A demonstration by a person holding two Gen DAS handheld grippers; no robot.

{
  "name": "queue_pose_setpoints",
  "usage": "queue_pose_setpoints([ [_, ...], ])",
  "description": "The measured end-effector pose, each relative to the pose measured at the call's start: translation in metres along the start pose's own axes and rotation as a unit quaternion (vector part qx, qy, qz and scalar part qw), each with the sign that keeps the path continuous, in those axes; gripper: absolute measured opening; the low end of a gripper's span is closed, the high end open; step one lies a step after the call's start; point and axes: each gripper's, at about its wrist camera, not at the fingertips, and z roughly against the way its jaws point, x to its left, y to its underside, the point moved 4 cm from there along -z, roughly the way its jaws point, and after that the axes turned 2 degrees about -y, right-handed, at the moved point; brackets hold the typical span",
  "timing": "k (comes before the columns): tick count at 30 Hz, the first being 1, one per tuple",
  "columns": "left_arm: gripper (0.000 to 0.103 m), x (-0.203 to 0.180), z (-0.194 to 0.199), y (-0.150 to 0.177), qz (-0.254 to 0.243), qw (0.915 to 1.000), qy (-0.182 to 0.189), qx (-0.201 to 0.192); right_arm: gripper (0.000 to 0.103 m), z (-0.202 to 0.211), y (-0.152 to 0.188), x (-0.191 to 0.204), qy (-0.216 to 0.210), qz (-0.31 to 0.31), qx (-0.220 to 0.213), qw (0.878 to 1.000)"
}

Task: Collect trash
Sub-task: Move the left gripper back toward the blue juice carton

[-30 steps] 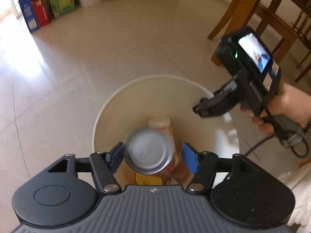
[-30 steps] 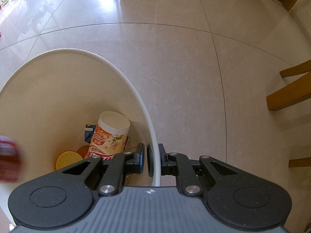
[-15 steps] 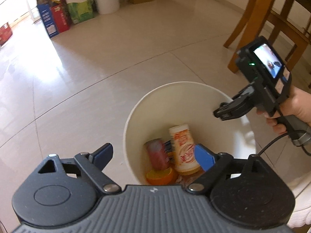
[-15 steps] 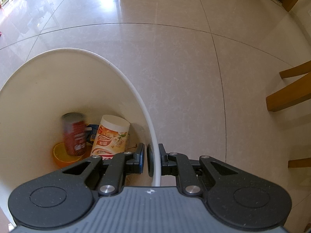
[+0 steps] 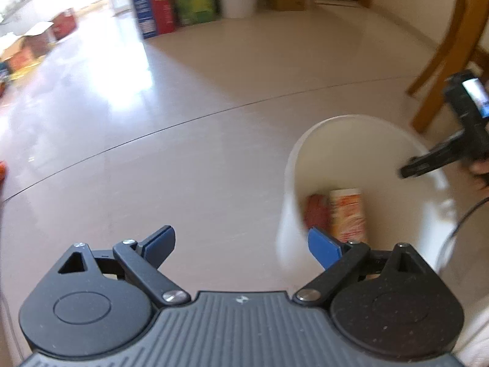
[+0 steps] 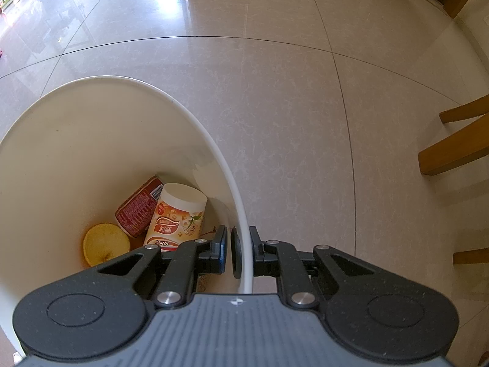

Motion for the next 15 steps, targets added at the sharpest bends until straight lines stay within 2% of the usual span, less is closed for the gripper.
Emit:
queue_pose_setpoints([
  [2,0.094,0.012,-0.004,0.013,0.018,0.9996,-0.019,0.003,0.016,0.000,0.000,0.000,0.000,0.001,-0.001,1.000],
  [8,0.094,0.054,-0.034,0.059,0.119,0.9916,-0.025,0.044,0.016,0.000,0.000,0.001,0.002,0.003,-0.002,1.000],
  [11,0.094,0.074,-0.060,0.081,0.164,0.9831,-0.035,0.073,0.016,0.001,0.000,0.002,0.004,0.004,-0.002,1.000],
  [15,0.094,0.098,-0.102,0.112,0.219,0.9675,-0.044,0.118,0.016,0.001,0.000,0.003,0.005,0.003,-0.002,1.000],
])
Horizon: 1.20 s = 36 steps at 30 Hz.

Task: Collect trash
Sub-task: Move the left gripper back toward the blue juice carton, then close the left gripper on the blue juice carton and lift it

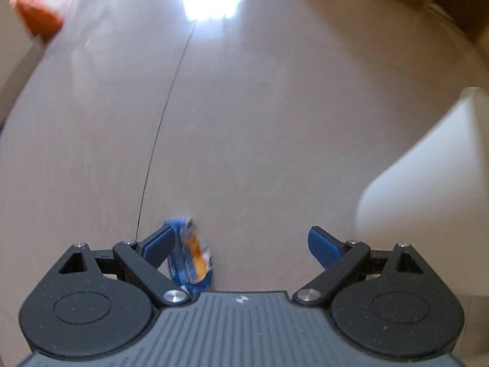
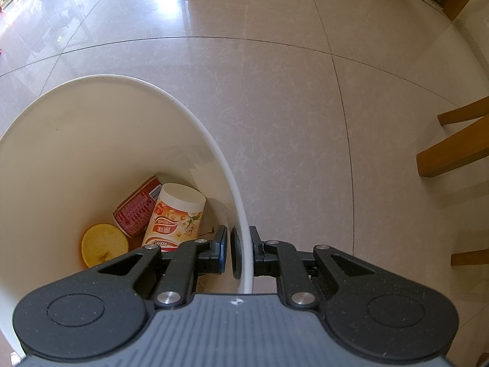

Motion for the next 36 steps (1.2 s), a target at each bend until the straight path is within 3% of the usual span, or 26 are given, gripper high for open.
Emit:
queue_pose_setpoints([
  [6,0.093,0.026,-0.068,0.009,0.050,0.9975,-0.033,0.038,0.016,0.000,0.001,0.001,0.001,0.001,-0.001,1.000],
  [15,0.091,0.043,-0.127,0.032,0.064,0.9942,-0.073,0.046,0.016,-0.001,0.001,0.002,0.004,0.001,-0.001,1.000],
  [25,0.077,0.041,-0.153,0.039,0.036,0.9935,-0.095,0.050,0.016,-0.002,0.001,0.003,0.009,0.002,-0.002,1.000],
  [32,0.061,0.043,-0.152,0.041,0.038,0.9928,-0.101,0.052,0.016,-0.001,0.001,0.003,0.008,0.001,-0.002,1.000],
  [36,0.060,0.047,-0.152,0.042,0.036,0.9935,-0.093,0.054,0.016,-0.001,0.001,0.002,0.008,0.001,-0.002,1.000],
])
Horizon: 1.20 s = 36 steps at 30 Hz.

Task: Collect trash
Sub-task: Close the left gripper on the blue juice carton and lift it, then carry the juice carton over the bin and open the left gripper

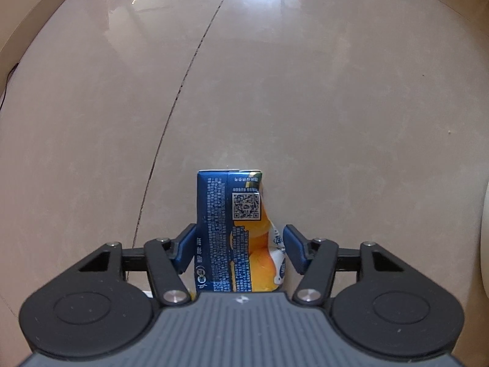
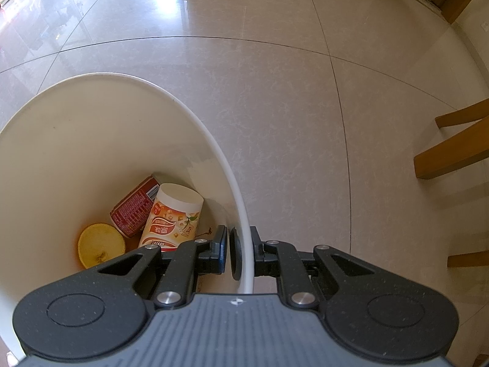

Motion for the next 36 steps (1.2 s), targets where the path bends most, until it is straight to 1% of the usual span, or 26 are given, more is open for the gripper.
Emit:
queue_pose_setpoints([
  [5,0.059,0.003,0.002,-0.006,0.000,1.0000,0.007,0.007,0.016,0.000,0.000,0.000,0.000,0.000,0.000,1.000],
  [8,0.059,0.003,0.008,-0.013,-0.013,0.9998,0.014,0.004,0.016,0.000,0.000,0.000,-0.001,-0.001,0.000,1.000],
  [11,0.059,0.001,0.015,-0.018,-0.028,0.9995,0.013,0.003,0.016,0.000,0.000,0.000,-0.001,-0.001,0.000,1.000],
  [15,0.059,-0.001,0.030,-0.024,-0.047,0.9987,0.015,-0.006,0.016,0.000,0.000,0.000,-0.003,-0.002,0.001,1.000],
  [20,0.059,-0.002,0.053,-0.030,-0.069,0.9974,0.021,-0.007,0.016,0.000,0.000,-0.001,-0.007,-0.005,0.001,1.000],
  [23,0.059,-0.004,0.078,-0.036,-0.096,0.9950,0.027,-0.010,0.016,0.001,-0.001,-0.003,-0.012,-0.009,0.002,1.000],
  [28,0.059,-0.016,0.134,-0.050,-0.144,0.9883,0.046,-0.022,0.016,0.001,0.000,-0.004,-0.015,-0.010,0.002,1.000],
  [32,0.059,-0.034,0.185,-0.059,-0.185,0.9800,0.067,-0.030,0.016,0.001,-0.001,-0.005,-0.017,-0.012,0.003,1.000],
  [34,0.059,-0.043,0.212,-0.062,-0.207,0.9742,0.082,-0.036,0.016,0.002,0.000,-0.005,-0.015,-0.010,0.002,1.000],
  [36,0.059,-0.057,0.240,-0.064,-0.232,0.9662,0.101,-0.047,0.016,0.002,0.000,-0.005,-0.016,-0.011,0.002,1.000],
])
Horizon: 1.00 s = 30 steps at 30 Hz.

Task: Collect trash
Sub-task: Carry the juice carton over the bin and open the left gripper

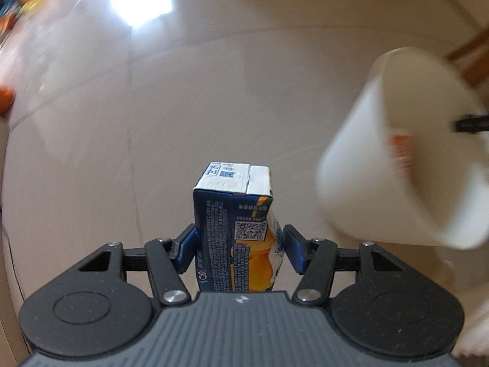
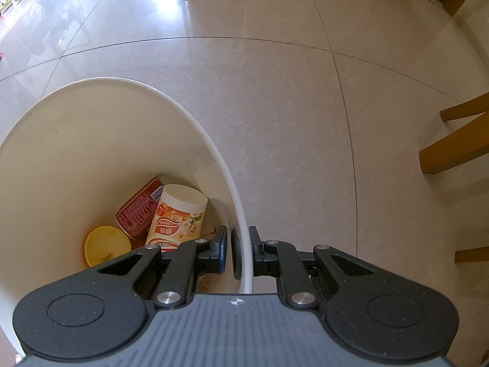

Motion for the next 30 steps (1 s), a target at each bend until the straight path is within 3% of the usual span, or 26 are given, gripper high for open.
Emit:
queue_pose_setpoints([
  [5,0.059,-0.041,0.053,-0.030,-0.059,0.9968,0.038,-0.039,0.016,0.001,0.000,-0.001,-0.003,-0.002,0.000,1.000],
  [10,0.059,-0.087,0.084,-0.062,-0.085,0.9906,0.082,-0.069,0.016,0.001,-0.001,-0.002,-0.004,-0.002,0.001,1.000],
  [17,0.060,-0.139,0.074,-0.085,-0.117,0.9839,0.107,-0.082,0.016,0.002,-0.001,-0.003,-0.008,-0.004,0.002,1.000],
  [18,0.065,-0.145,0.072,-0.083,-0.117,0.9841,0.107,-0.081,0.016,0.002,-0.002,-0.003,-0.009,-0.003,0.002,1.000],
  [21,0.085,-0.150,0.071,-0.086,-0.098,0.9855,0.106,-0.089,0.016,0.002,-0.002,-0.004,-0.010,-0.005,0.002,1.000],
  [30,0.090,-0.138,0.078,-0.085,-0.081,0.9874,0.099,-0.093,0.017,0.002,-0.001,-0.003,-0.008,-0.002,0.002,1.000],
])
